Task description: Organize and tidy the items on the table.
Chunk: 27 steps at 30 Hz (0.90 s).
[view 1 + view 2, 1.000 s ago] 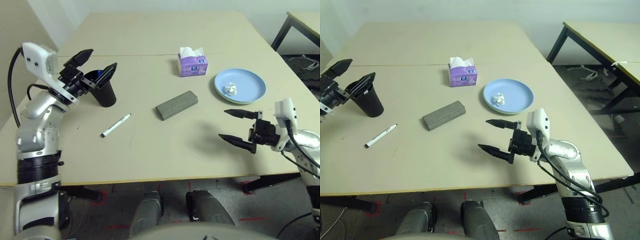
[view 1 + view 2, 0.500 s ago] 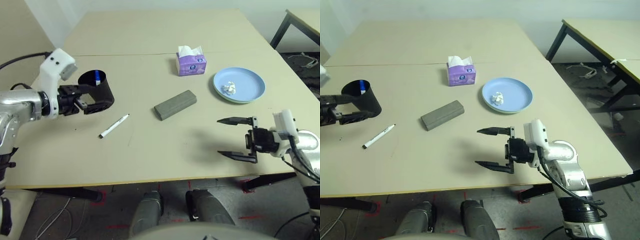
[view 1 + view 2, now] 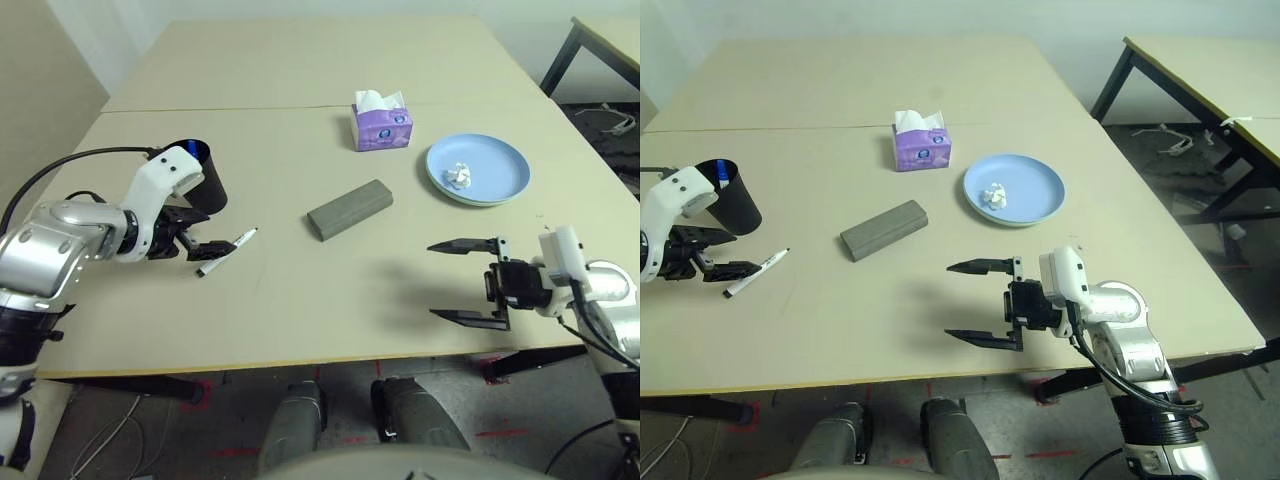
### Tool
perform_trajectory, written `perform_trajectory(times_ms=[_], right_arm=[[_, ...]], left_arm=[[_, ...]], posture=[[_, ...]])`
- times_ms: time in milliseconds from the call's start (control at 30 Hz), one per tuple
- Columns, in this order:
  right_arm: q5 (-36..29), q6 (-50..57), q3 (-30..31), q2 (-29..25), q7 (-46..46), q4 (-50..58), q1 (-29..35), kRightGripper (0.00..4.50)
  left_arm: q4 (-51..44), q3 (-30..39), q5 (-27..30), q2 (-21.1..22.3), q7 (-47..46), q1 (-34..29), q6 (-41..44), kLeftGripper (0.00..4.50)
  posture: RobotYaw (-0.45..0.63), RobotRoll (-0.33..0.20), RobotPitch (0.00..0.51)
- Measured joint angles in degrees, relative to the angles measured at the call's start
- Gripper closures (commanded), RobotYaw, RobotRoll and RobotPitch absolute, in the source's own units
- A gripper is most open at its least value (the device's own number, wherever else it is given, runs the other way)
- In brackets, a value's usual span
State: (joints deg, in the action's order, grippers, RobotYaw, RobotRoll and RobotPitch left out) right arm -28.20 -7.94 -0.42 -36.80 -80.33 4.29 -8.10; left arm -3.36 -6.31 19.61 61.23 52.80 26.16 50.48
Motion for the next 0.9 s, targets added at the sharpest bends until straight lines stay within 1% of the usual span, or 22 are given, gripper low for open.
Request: perform_trajectory(times_ms=[100,633,900], right_arm=[[0.0,0.01,0.01,-0.04,0.36,0.35,0.23,0.0],[-0.02,0.45,0.12,-0.68,0.98,1.81,0.54,0.0],[-0.02,1.11,0.61,-0.71,1.16,2.3,0.34,0.0]], left_arm=[[0.75,-1.17,-1.13,-1.15,0.08,0.01,-0.21,0.01],[2.54,-1.63,-6.22,-1.38,0.51,-1.76,-0.14,0.01],[4.73,-2.57,-8.61,-4.48,-0.1,-1.76,-1.06,0.01]], posture=[[-0.13,0.0,0.107],[-0.13,0.0,0.105],[-0.14,0.0,0.109]])
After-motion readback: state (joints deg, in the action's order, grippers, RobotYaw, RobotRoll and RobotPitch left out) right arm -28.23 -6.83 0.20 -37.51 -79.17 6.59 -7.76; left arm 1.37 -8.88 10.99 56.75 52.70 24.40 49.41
